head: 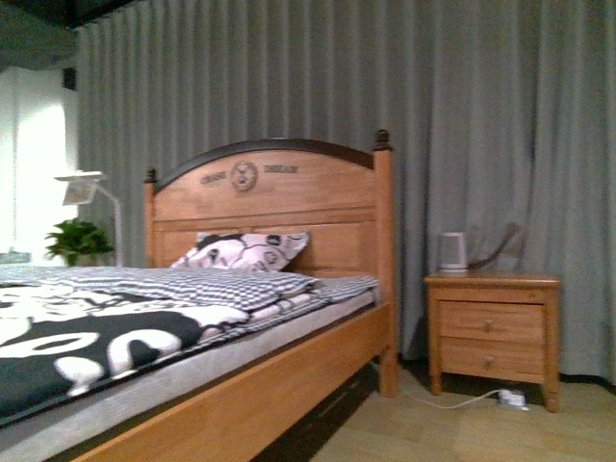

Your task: Put away toys

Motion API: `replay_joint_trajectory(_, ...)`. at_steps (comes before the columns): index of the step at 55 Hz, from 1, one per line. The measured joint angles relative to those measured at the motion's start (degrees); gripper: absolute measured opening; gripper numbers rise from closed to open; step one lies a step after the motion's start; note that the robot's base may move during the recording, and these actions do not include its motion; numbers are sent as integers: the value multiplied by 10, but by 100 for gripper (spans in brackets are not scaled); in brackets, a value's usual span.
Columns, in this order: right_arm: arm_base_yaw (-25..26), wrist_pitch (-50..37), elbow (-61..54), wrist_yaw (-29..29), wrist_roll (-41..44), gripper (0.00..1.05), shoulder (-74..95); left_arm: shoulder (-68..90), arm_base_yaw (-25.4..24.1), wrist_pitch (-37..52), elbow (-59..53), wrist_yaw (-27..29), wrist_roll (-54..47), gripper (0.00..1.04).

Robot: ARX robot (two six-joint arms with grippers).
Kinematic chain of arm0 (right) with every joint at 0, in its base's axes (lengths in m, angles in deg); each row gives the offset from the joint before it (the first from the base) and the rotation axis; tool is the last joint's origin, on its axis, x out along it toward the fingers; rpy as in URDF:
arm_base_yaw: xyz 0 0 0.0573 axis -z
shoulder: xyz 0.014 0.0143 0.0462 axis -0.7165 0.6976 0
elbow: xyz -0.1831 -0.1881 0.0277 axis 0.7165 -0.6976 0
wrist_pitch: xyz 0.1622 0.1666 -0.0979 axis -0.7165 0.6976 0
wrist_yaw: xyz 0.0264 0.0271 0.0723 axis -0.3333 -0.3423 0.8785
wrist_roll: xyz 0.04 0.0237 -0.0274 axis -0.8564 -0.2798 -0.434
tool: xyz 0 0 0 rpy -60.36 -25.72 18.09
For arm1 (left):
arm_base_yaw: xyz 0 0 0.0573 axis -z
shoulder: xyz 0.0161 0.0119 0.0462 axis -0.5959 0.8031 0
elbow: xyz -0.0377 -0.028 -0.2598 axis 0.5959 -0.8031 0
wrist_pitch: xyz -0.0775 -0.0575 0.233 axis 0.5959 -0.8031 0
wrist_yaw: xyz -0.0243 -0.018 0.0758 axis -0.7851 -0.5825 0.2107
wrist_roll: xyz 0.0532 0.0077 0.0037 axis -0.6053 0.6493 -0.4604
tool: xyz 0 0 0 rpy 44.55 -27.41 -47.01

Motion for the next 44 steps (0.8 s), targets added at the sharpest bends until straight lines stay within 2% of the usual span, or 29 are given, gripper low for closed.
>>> replay_joint_trajectory(44, 0, 0, 0, 1, 0, 6, 0, 0, 1, 0, 0, 0, 0, 98)
